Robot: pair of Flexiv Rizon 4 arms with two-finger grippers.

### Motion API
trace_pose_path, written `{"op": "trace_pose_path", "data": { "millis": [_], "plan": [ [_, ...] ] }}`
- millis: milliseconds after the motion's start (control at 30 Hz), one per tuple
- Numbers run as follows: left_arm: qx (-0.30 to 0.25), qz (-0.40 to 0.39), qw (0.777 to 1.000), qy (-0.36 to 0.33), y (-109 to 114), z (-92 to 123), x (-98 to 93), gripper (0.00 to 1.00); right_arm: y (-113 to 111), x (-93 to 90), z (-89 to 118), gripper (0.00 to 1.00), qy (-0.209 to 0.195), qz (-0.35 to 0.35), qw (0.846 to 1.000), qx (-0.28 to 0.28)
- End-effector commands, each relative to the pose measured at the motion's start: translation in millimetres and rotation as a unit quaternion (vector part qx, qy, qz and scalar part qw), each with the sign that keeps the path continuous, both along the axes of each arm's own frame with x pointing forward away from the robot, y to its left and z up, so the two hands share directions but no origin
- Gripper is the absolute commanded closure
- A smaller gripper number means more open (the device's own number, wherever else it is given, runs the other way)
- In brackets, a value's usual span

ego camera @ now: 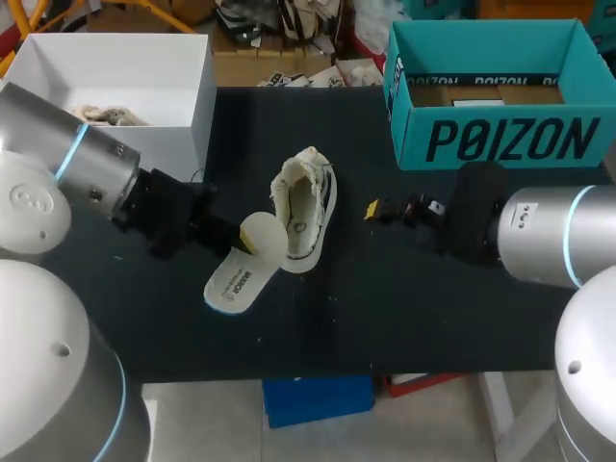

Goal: Take the shoe out of the shoebox, open the shoe tongue, remove and reinsert the insole, then place the shoe into the shoebox

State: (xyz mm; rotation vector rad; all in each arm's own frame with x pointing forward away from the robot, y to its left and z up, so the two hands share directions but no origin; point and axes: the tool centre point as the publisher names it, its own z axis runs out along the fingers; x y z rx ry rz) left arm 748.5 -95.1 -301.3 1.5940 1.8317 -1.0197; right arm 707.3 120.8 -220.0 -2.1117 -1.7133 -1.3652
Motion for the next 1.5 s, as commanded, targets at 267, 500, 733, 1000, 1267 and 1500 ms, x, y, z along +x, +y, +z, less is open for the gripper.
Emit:
{"op": "trace_pose_path", "data": {
  "millis": [267,500,733,1000,1267,1500],
  "plan": [
    [0.025,-0.018,0.999,0.018,-29.6,-18.2,34.7,1.00,2.6,-1.3,-1.8,0.00,-0.003,-0.004,1.000,-0.001],
    [0.044,-0.021,0.999,0.025,-41.6,-30.5,49.3,1.00,2.6,-1.3,-1.8,0.00,-0.003,-0.004,1.000,-0.001],
    [0.058,-0.021,0.998,0.023,-49.9,-39.2,65.7,1.00,2.6,-1.3,-1.8,0.00,-0.003,-0.004,1.000,-0.001],
    [0.065,-0.015,0.998,0.019,-53.7,-49.9,82.5,1.00,2.6,-1.3,-1.8,0.00,-0.003,-0.004,1.000,-0.001],
    [0.070,-0.006,0.997,0.020,-59.1,-62.3,100.2,1.00,2.6,-1.3,-1.8,0.00,-0.003,-0.004,1.000,-0.001],
    [0.078,-0.004,0.997,0.008,-66.9,-63.2,112.3,1.00,2.6,-1.3,-1.8,0.00,-0.003,-0.004,1.000,-0.001]
  ]
}}
